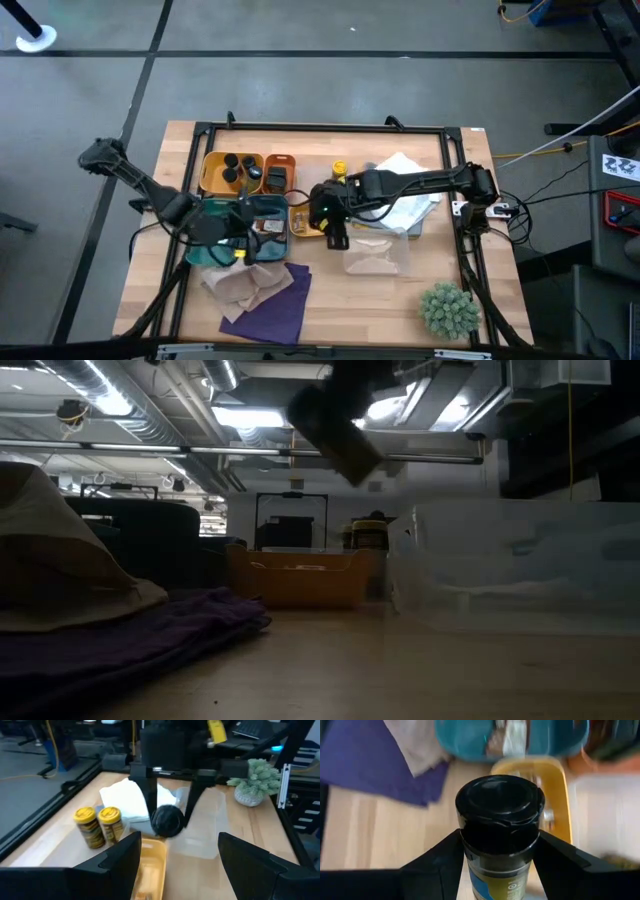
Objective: Sort spices by type
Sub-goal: Put the green spice bottle on the top yellow bin
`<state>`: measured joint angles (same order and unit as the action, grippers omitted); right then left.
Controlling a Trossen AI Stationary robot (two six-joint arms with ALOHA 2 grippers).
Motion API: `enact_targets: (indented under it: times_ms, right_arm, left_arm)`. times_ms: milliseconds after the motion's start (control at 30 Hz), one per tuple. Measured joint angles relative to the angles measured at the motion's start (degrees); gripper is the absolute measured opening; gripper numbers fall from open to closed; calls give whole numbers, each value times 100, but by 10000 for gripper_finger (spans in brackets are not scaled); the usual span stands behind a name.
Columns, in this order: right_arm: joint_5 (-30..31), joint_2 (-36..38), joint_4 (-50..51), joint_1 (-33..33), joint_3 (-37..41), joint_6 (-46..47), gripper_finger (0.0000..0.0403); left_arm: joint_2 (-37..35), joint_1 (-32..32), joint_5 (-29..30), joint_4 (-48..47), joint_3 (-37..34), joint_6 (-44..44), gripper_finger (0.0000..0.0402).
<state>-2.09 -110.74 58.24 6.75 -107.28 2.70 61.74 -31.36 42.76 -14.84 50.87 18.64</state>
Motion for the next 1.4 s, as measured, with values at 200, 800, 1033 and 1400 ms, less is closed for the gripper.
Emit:
enact_targets:
  times_ms: [200, 800, 1033, 1400]
  right_arm:
    - [9, 0, -883, 173, 0, -42, 209]
    - [164, -3, -1583, 266, 0, 30, 209]
    - [165, -3, -1725, 266, 0, 32, 209]
    - [163, -4, -1739, 266, 2, 47, 209]
  left_arm:
    - [362, 491, -738, 499, 0, -320, 249]
    - [830, 797, -1301, 925, -4, -683, 249]
    - [836, 822, -1311, 933, -4, -750, 249]
    - [857, 820, -1306, 941, -2, -868, 190]
